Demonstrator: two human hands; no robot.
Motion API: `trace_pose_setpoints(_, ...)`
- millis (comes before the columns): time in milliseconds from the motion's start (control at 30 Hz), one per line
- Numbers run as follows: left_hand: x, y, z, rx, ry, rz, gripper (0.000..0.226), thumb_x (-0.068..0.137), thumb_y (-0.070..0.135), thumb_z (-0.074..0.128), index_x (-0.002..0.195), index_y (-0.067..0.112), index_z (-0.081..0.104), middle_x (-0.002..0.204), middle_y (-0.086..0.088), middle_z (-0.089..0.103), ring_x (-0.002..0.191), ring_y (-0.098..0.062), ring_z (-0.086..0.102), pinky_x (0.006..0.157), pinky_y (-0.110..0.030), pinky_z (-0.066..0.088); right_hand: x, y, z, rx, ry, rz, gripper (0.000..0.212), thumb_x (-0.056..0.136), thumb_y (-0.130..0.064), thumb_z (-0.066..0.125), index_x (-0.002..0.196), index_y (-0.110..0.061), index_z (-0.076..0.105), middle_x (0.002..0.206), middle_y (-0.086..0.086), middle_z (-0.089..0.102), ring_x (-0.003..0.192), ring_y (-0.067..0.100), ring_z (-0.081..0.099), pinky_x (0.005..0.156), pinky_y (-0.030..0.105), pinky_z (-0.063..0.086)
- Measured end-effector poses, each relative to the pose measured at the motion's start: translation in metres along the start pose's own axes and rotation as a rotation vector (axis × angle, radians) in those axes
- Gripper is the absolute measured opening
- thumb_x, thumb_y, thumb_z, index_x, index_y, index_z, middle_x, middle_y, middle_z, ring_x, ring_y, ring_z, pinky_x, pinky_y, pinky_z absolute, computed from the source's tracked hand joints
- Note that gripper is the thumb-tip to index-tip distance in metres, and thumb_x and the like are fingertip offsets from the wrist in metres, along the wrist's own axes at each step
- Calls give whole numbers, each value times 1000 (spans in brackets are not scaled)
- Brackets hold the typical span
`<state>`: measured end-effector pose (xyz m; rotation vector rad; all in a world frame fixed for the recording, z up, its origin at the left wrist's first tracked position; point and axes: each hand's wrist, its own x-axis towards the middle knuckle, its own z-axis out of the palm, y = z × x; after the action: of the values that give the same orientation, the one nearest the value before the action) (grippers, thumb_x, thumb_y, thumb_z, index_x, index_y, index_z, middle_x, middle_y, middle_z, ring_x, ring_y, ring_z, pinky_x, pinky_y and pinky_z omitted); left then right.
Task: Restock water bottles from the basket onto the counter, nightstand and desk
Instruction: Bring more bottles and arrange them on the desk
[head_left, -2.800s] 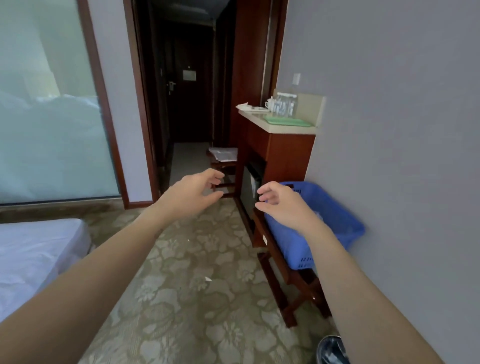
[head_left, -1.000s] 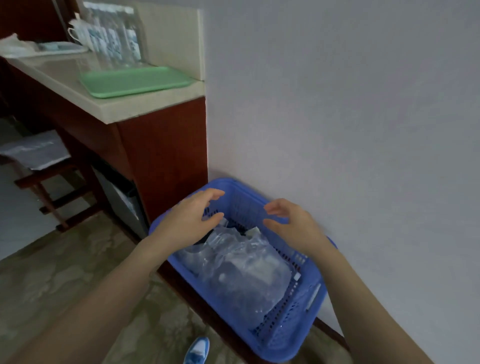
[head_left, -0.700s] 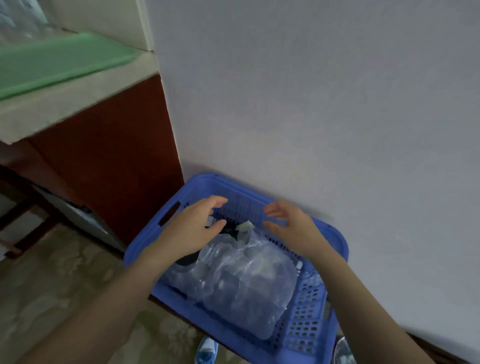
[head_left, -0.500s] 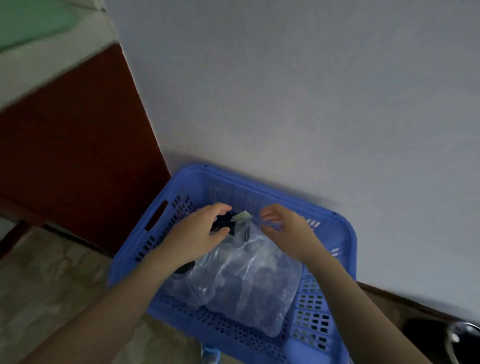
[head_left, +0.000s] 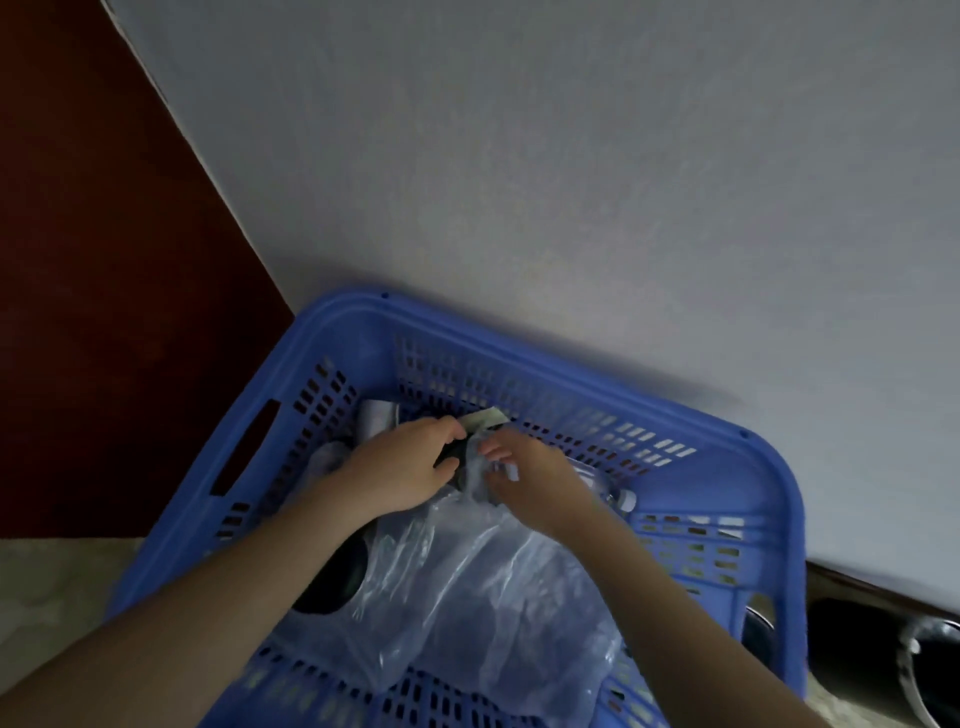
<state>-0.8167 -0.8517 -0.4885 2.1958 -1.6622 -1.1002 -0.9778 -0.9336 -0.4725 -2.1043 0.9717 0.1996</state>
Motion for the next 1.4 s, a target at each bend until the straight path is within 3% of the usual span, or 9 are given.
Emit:
trace_pose_setpoints(167, 24, -6, 19, 148, -131, -61, 19, 97, 32, 49, 109, 17, 51, 111, -6, 57, 99, -27, 58, 81, -42, 49, 36, -1, 31, -150, -161, 19, 28, 95, -17, 53, 120, -8, 58, 120, 15, 63, 111, 33, 58, 91, 41, 49)
trace_pose_setpoints(367, 20, -11, 59, 140, -323, -114, 38, 94, 35, 55, 124, 12, 51, 122, -12, 59, 108, -30, 59, 86, -39, 50, 40, 8, 57, -510, -483, 111, 40, 94, -24, 57, 129, -6, 50, 128, 17, 57, 119, 34, 55, 90, 39, 46)
trace_pose_setpoints(433, 17, -9, 75, 108, -387, -143, 46, 92, 42, 57, 125, 11, 53, 120, -12, 61, 106, -31, 60, 78, -32, 48, 35, 15, 62, -593, -559, 167, 45, 97, -31, 54, 135, -9, 47, 136, 14, 52, 126, 32, 50, 96, 41, 43)
trace_pose_setpoints(633, 16, 8, 122, -10, -469, -188, 61, 87, 53, 57, 129, 11, 48, 120, -8, 61, 102, -25, 60, 82, -37, 53, 22, 50, 58, -635, -534, 339, 47, 96, -18, 54, 140, -8, 42, 141, 11, 46, 130, 29, 47, 100, 39, 42)
trace_pose_setpoints(767, 14, 20, 152, -163, -437, -179, 45, 88, 44, 53, 127, 22, 54, 127, 1, 59, 108, -22, 59, 83, -29, 49, 9, 63, 59, -611, -480, 432, 50, 95, -16, 54, 140, -8, 36, 145, 11, 37, 131, 29, 47, 101, 37, 42)
trace_pose_setpoints(1000, 3, -1, 176, 12, -660, -244, 44, 99, 29, 50, 139, 9, 45, 137, -13, 52, 118, -30, 54, 96, -37, 46, -8, 81, 68, -774, -633, 357, 48, 97, -18, 51, 143, -7, 41, 145, 11, 46, 134, 29, 44, 105, 42, 40)
trace_pose_setpoints(1133, -3, 10, 191, 19, -790, -225, 38, 103, 24, 44, 136, 6, 44, 128, -19, 55, 90, -27, 51, 79, -35, 42, -17, 104, 93, -833, -767, 383, 36, 95, -12, 53, 131, -12, 59, 135, 5, 58, 123, 25, 57, 74, 29, 48)
trace_pose_setpoints(1267, 0, 30, 200, 68, -807, -190, 45, 100, 17, 51, 144, 22, 45, 143, -6, 49, 127, -28, 51, 101, -38, 41, -28, 125, 108, -908, -870, 365, 30, 97, -19, 52, 124, -14, 64, 127, 1, 63, 113, 21, 62, 73, 30, 43)
trace_pose_setpoints(1400, -6, 33, 215, 139, -680, -159, 40, 100, 20, 49, 139, 17, 48, 139, -10, 52, 126, -31, 50, 103, -42, 39, -36, 136, 114, -893, -782, 296, 28, 98, -20, 48, 121, -14, 63, 123, 5, 62, 113, 26, 60, 74, 33, 42)
